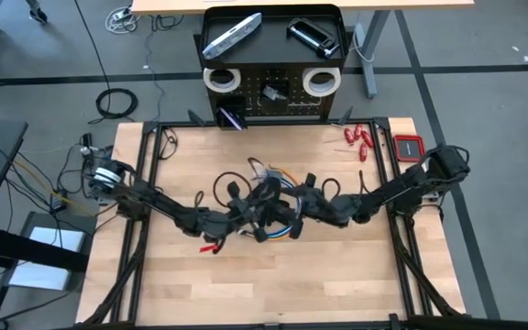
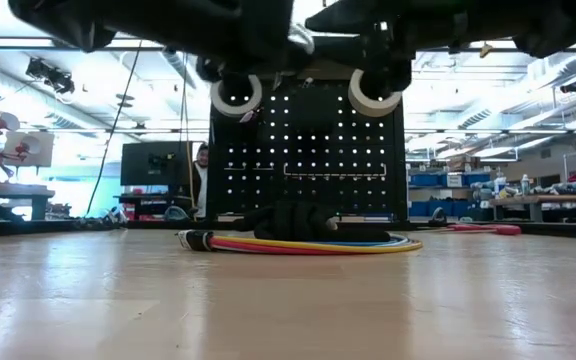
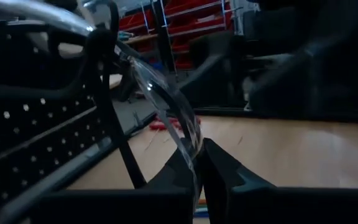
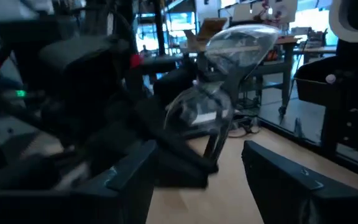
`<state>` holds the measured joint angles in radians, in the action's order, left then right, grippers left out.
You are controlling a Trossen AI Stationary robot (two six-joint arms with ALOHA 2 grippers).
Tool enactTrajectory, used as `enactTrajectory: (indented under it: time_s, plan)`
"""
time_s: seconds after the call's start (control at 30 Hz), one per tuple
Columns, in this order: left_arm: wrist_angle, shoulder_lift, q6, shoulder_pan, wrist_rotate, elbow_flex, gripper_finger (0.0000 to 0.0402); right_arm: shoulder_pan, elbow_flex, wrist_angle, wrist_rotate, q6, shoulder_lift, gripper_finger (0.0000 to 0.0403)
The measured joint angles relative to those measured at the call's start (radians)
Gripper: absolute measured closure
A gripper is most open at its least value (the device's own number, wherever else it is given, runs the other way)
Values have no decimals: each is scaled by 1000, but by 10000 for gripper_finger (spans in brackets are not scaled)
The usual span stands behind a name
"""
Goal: Hang tools onto peg board
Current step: Hang the safety goggle on the peg board
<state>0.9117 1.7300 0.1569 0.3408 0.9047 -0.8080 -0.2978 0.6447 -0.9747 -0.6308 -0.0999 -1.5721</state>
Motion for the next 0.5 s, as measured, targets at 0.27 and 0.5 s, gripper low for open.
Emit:
enactTrajectory:
  time_s: [0.27, 0.5]
  plan:
    - [7, 14, 70, -5, -13, -54, 386, 44, 8, -46, 154, -49, 6, 192]
    - [15, 12, 72, -19, -58, -50, 384, 96, 6, -40, 275, -129, 5, 309]
